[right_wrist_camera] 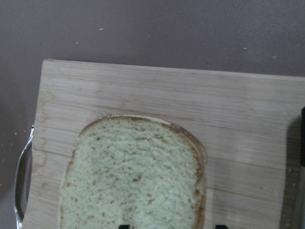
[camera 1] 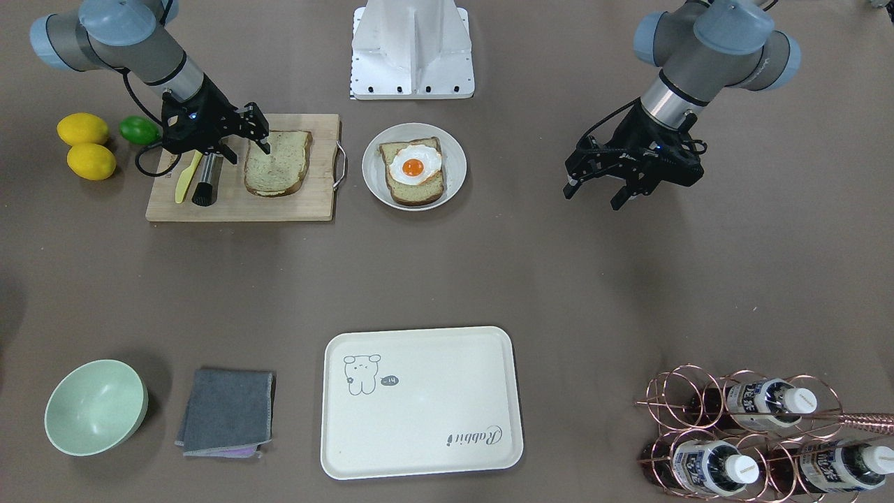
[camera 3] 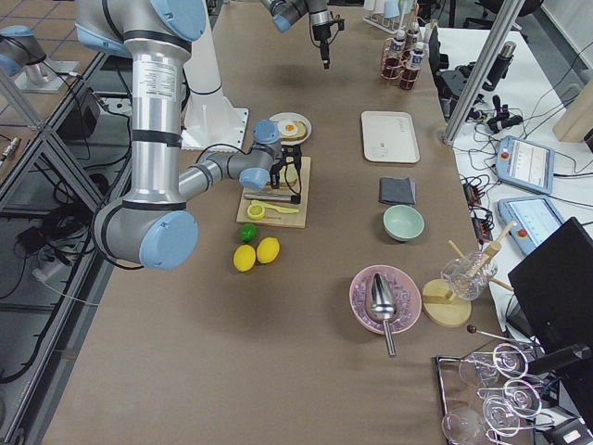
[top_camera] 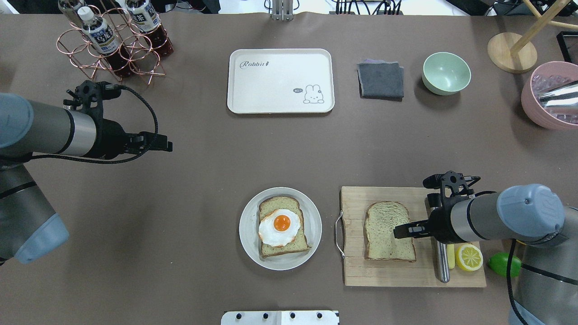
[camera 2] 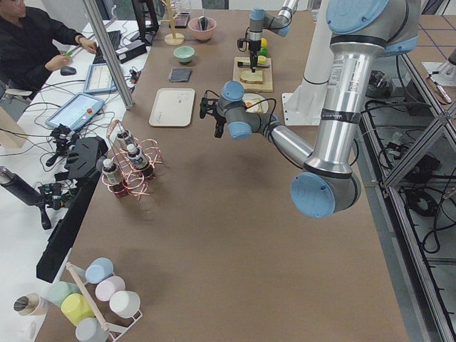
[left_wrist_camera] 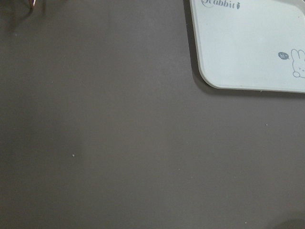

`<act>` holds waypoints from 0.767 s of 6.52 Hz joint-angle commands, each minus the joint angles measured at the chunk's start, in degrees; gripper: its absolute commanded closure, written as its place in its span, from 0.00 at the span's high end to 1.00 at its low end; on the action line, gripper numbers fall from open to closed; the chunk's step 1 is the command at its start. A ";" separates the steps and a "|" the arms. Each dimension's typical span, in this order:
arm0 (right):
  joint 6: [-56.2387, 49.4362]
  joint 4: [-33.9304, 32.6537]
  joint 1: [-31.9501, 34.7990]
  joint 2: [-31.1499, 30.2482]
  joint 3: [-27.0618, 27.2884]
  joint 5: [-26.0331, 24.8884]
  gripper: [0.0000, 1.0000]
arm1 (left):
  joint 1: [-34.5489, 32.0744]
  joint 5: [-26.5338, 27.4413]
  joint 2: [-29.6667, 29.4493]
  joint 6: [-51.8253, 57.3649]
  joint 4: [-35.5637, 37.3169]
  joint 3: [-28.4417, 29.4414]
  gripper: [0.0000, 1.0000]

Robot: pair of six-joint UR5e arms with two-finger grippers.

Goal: Make sandwich and place on tray
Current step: 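Lower the right gripper and grasp the plain bread slice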

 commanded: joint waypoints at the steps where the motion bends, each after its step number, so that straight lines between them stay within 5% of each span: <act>1: 0.72 0.00 -0.39 0.06 -0.17 -0.37 0.10 | 0.00 0.00 -0.07 0.03 -0.02 0.03 0.98; 2: 0.72 0.00 -0.39 -0.11 -0.08 -0.54 0.00 | 0.00 0.00 -0.16 0.03 -0.02 0.11 0.98; 4: 3.68 1.65 -0.04 0.06 1.41 -0.02 0.00 | 0.44 0.79 -0.33 0.03 -0.02 0.37 0.97; 5: 6.76 7.67 0.74 -0.20 1.76 2.07 0.00 | 0.44 0.88 -0.51 0.11 -0.02 0.64 0.97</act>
